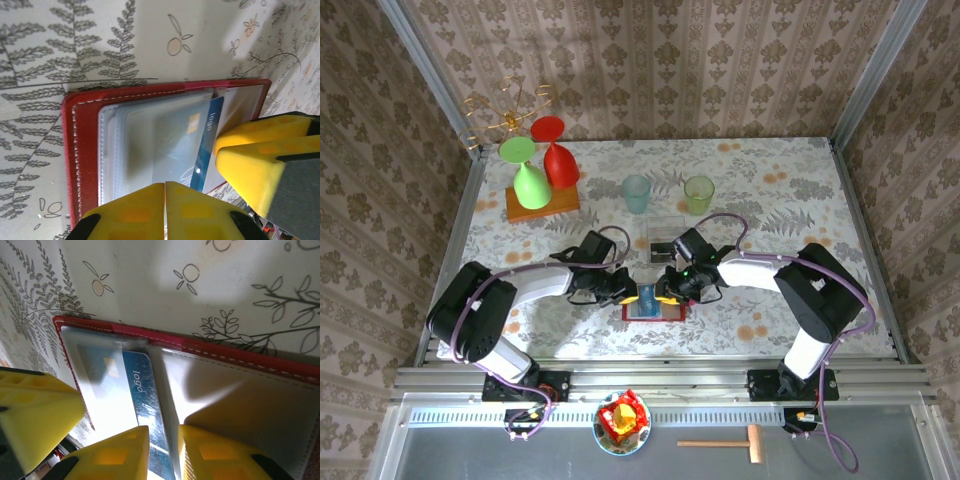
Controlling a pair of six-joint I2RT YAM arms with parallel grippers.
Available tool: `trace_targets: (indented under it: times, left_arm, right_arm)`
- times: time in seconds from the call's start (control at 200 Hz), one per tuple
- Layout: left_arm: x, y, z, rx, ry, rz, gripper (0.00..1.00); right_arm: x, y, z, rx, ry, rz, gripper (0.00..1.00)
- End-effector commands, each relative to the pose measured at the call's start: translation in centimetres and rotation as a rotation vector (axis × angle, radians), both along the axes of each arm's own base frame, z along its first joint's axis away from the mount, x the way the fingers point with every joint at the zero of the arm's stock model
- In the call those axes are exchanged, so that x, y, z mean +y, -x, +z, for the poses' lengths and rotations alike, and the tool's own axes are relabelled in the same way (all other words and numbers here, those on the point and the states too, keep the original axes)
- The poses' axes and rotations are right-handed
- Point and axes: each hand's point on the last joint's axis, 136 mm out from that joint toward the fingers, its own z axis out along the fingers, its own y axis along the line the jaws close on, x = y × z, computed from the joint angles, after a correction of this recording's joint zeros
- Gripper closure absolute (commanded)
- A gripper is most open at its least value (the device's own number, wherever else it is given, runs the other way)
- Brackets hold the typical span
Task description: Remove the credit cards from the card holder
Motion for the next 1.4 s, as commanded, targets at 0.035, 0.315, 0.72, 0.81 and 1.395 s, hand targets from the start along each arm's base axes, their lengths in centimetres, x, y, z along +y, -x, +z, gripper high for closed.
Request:
trace_targets:
  times: [0.035,0.315,0.72,0.81,1.395]
  left_arm:
    - [0.5,0.7,-1.1,0.024,-0.029,-0.008,0.91]
    - [0.9,1.2,-2.2,0.047,-0.053,-0.015,0.92]
    - [1.3,1.4,-2.4,0.053,-0.066,-0.006,0.92]
    - [1.5,1.4,-2.3,0.048,-0.072,0.0,0.92]
    - [1.8,1.3,-2.0,0.04,-0.07,0.038,0.92]
  right_arm:
    - [0.3,0.2,-0.4,0.023,-0.032,0.0,0.78]
    - [0.5,0.4,-1.1,0.038,-0.051,-0.004,0.78]
    - [0.8,0.5,-1.1,0.036,-0.093,-0.014,0.87]
    - [0.7,0.5,-1.1,0.033,-0.092,-0.019,0.9]
    - [-3.7,0.9,0.5,-0.02,0.011,-0.037,0.95]
